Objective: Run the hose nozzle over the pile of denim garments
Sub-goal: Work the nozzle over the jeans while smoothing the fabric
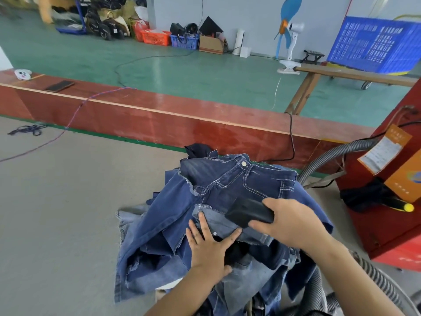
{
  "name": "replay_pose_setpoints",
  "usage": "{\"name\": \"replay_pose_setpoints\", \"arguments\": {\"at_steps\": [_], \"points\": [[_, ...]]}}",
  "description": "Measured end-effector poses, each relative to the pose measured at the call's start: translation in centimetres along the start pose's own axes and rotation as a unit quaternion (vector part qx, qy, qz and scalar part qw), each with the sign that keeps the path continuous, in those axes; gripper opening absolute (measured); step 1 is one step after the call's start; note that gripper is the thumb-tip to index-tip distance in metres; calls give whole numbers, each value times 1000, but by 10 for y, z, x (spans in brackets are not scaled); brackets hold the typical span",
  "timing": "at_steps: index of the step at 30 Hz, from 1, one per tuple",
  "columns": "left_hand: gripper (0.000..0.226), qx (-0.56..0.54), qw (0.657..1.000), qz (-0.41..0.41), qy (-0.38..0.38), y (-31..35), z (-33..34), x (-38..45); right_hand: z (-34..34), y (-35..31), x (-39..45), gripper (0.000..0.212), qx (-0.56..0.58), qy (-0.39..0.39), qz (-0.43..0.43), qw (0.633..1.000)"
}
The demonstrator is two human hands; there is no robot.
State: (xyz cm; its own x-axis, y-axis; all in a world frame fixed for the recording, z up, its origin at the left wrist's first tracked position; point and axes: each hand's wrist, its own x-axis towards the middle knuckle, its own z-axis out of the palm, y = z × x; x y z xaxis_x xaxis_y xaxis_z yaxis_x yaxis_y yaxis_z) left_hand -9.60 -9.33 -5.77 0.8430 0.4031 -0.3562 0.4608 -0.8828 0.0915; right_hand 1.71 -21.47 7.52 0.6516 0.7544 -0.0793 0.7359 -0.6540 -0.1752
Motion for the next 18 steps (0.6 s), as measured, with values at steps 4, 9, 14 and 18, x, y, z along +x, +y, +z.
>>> {"name": "replay_pose_setpoints", "arguments": {"at_steps": [4,9,14,18], "points": [[87,5,1000,-4,-10,2,0,-1,17,-6,3,37,-35,-31,-12,999],[89,10,1000,-2,-20,1,0,-1,33,-21,14,36,-34,3,-24,999],[87,9,1000,-2,-14,0,-1,-3,36,-41,24,36,-13,33,-45,998],[98,8,1000,7,-7,-1,-4,-5,7,-40,26,33,96,94,-51,990]]}}
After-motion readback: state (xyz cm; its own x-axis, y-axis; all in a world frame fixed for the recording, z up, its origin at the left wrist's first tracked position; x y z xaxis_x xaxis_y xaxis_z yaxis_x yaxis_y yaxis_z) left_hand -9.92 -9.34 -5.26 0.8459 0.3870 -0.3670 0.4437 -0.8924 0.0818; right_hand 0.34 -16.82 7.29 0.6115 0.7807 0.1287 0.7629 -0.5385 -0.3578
